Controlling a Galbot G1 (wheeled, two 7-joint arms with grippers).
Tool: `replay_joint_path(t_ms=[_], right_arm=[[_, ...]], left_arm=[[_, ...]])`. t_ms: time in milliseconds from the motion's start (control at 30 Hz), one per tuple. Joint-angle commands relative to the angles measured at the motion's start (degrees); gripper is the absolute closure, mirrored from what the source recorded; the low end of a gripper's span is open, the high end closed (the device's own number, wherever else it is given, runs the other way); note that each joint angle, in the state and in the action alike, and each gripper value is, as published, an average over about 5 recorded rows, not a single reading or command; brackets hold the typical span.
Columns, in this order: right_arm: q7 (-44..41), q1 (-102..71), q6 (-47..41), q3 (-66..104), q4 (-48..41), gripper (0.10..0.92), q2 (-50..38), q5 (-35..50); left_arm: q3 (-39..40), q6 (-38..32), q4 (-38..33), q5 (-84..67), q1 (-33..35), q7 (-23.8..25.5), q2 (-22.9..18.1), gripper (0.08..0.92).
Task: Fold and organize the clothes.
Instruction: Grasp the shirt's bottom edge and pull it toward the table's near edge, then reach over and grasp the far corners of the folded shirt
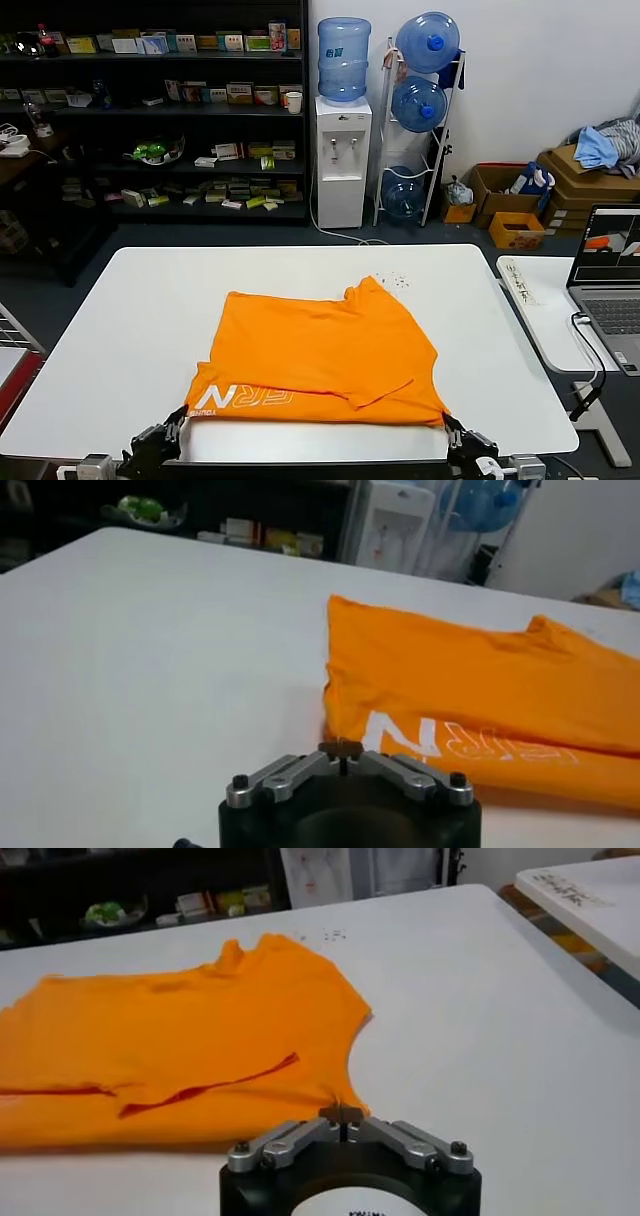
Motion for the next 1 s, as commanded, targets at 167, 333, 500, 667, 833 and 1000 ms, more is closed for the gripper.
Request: replay_joint_path(t_ms=[167, 333, 500, 667, 833, 1000], right_arm=[[1.63, -2.35, -0.57, 0.53, 1.76, 0.878, -0.53, 0.29], [1.63, -0.08, -0.5, 0.91, 4.65, 0.748, -1.28, -0.31], [2.37, 8.59, -0.9, 1.08, 6.11, 0.601, -4.35, 0.84], [2.65, 28.01, -0.9, -4.06, -2.72, 0.463, -4.19, 3.78], [4.79, 48.97, -2.18, -13.07, -17.75, 0.315, 1.91, 6.38], [3.16, 62.78, -2.16, -20.32, -32.91, 0.214, 6.61, 4.61]], left_arm=[[-1.45, 1.75, -4.85, -0.9, 7.02, -1.24, 0.63, 0.906], [-2.06, 3.05, -6.86, -2.34, 3.57, -1.9, 1.71, 0.801], [-3.14, 4.1, -6.46, -5.09, -6.91, -2.76, 6.09, 0.662], [1.99, 1.86, 4.43, -7.29, -24.86, -1.12, 9.06, 0.515], [10.64, 1.52, 16.6, -9.61, -40.9, -0.19, 8.05, 0.368], [18.8, 2.28, 27.84, -11.49, -52.14, 1.9, 8.13, 0.234]])
